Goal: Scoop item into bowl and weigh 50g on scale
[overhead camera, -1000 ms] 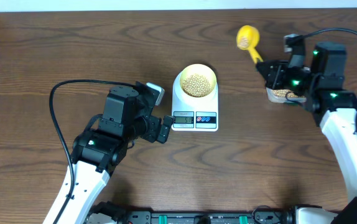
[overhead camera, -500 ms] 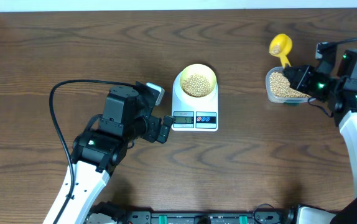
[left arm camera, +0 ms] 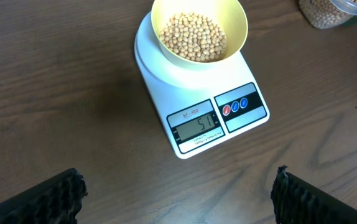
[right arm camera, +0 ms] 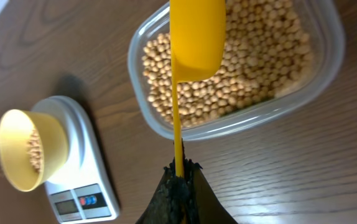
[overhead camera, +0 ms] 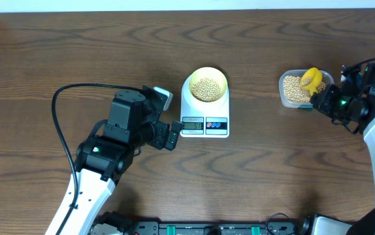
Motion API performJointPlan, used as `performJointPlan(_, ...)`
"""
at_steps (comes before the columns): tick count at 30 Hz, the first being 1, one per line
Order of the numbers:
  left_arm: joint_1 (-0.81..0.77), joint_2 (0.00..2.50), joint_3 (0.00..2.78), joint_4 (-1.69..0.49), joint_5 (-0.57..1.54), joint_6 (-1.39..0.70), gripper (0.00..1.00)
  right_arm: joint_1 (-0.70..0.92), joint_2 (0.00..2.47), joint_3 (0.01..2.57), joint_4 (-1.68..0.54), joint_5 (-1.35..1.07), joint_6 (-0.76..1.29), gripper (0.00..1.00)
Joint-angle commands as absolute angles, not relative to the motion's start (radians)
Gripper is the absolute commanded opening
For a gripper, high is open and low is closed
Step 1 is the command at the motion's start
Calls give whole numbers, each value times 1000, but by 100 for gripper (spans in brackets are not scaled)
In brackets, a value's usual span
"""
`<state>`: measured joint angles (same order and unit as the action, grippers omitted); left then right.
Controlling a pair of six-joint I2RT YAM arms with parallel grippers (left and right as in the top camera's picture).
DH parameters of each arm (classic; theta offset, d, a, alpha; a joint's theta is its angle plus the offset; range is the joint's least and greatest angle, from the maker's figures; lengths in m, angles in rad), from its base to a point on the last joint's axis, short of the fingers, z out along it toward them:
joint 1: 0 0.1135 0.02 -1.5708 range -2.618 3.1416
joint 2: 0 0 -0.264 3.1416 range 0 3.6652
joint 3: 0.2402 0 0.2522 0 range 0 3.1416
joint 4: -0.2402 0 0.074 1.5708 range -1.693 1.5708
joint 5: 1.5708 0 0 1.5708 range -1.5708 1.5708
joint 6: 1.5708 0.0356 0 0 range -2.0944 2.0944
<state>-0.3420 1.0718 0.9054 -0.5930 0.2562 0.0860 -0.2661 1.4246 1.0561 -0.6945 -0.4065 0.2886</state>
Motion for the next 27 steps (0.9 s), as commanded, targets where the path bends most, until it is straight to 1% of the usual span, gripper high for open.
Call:
performJointPlan(1,-337,1072,905,-589,250,93,98,-266,1404,1059,-697,-364,164,2)
performJointPlan(5,-337,1072,905,-589,250,93,98,-246,1404,1058,-704,-244,63,2)
performJointPlan(9,-337,1072,905,-589,250,93,98,-185,1404,1058,-736,-123,-56,1)
performJointPlan(17,-337,1072,905,-589,250,93,98,-60,1404,1058,-729,157,-91,1)
performJointPlan(24,-337,1072,905,-589,250,93,98,-10,1404,1058,-727,190,-121,1)
performJointPlan(27,-337,1072,905,-589,250,93,98,-7,1404,1058,-724,138,-120,1)
